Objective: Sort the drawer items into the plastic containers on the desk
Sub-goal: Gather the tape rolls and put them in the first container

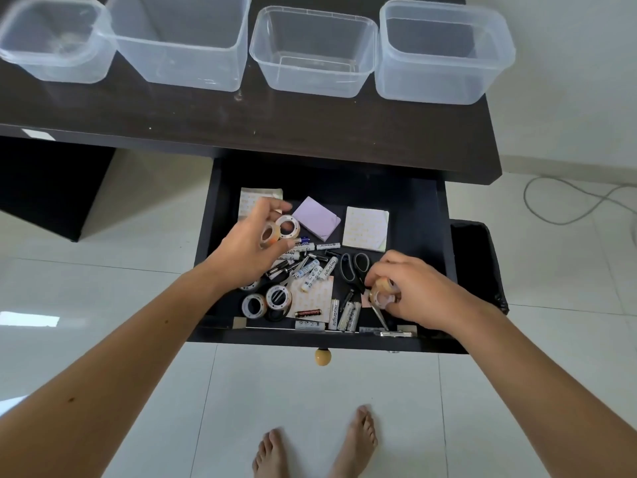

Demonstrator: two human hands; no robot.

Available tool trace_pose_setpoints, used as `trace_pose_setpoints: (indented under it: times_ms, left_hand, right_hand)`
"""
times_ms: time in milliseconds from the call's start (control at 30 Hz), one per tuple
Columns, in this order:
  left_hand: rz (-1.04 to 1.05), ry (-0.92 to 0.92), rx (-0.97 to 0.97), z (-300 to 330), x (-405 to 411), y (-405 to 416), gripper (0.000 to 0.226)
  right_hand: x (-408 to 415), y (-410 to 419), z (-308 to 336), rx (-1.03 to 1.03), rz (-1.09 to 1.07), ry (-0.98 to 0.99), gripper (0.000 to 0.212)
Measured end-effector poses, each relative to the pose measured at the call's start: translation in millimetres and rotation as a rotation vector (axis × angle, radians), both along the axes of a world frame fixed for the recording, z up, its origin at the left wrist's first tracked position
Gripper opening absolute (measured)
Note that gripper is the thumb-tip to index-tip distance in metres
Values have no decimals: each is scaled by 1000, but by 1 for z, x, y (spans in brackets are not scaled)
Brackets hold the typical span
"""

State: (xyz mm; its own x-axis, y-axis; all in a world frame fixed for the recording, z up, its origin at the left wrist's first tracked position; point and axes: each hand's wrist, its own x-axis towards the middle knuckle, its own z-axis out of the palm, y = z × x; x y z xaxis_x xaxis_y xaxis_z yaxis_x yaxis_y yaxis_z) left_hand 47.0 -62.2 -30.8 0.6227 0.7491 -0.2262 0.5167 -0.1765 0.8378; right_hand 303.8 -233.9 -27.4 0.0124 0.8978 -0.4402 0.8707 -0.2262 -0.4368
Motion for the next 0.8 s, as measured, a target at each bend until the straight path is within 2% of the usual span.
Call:
trace_pose_setpoints:
  times_ms: [67, 200, 333, 533, 700, 800]
  left_hand:
    - [-63, -18, -13, 3, -4, -5, 60]
    - [-92, 50, 19, -3, -12, -9, 37]
    - [-210, 132, 6, -3, -19, -13, 32]
    - [-449, 343, 6, -5, -26, -15, 44]
    - [-414, 412, -4, -7, -23, -16, 61]
    - [-407, 472, 31, -10, -21, -16, 61]
  right_hand:
    - [0, 0, 0, -15, 26, -2, 37]
    - [0, -1, 0, 0, 27, 12, 33]
    - [2, -4, -3, 49, -27, 36, 35]
    - [2, -6, -1, 140, -178, 173, 37]
    - [-1, -5, 2, 147, -212, 227, 33]
    - [0, -4, 4, 147, -250, 273, 30]
